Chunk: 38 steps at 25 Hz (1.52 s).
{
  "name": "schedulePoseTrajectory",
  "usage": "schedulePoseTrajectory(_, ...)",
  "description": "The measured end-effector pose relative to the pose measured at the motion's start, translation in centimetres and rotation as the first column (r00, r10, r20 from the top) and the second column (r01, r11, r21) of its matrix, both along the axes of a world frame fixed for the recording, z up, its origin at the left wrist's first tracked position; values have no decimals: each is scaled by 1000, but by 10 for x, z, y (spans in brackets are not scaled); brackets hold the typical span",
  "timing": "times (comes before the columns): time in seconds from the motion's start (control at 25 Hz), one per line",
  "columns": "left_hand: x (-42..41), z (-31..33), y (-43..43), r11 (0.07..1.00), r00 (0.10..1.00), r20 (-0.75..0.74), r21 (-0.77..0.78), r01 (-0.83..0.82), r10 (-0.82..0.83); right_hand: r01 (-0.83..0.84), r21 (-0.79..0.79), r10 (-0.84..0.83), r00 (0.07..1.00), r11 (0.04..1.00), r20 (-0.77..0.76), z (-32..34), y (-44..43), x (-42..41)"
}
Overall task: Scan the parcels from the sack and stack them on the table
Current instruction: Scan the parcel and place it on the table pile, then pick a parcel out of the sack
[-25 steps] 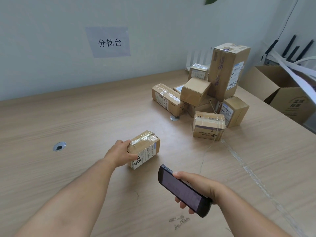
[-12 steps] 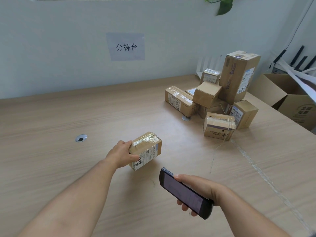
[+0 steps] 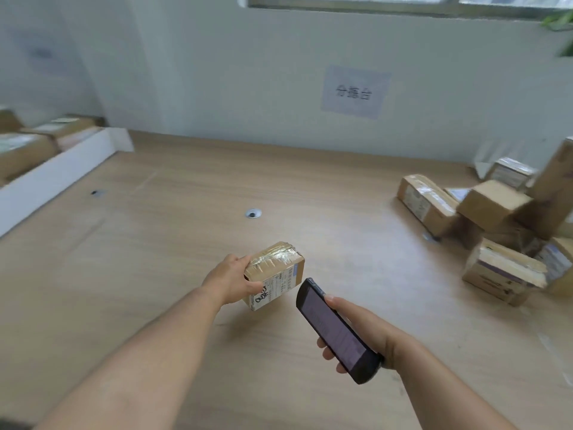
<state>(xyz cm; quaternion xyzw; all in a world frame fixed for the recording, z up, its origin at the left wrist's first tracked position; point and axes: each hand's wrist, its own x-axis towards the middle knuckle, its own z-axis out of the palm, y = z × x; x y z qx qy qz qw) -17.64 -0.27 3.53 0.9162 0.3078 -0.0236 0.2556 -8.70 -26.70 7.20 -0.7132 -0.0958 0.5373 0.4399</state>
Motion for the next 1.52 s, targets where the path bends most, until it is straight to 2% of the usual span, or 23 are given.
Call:
schedulePoseTrajectory(0.24, -128, 15, -9, 941, 942, -37, 78, -330, 333, -302, 40, 303, 953, 952, -15, 1, 37, -43)
schedulePoseTrajectory(0.6, -311, 29, -54, 722, 715, -101, 133, -679, 691, -649, 97, 656, 749, 754, -90, -5, 90, -154)
schedulePoseTrajectory(0.76, -387, 38, -59, 616, 615, -54, 123, -778, 787, -741, 98, 747, 655, 665, -113, 7, 120, -215)
schedulePoseTrajectory(1.0, -509, 47, -34, 512, 517, 11, 110, -852, 856, -813, 69, 816, 576, 578, -46, 21, 180, -331)
schedulePoseTrajectory(1.28, -650, 65, 16, 379, 392, 64, 155, -912, 918, -876, 60, 877, 475, 479, -74, 30, 251, -464)
schedulePoseTrajectory(1.52, -698, 63, 71, 289, 299, 62, 131, -948, 952, -905, 75, 908, 417, 419, -46, 31, 293, -516)
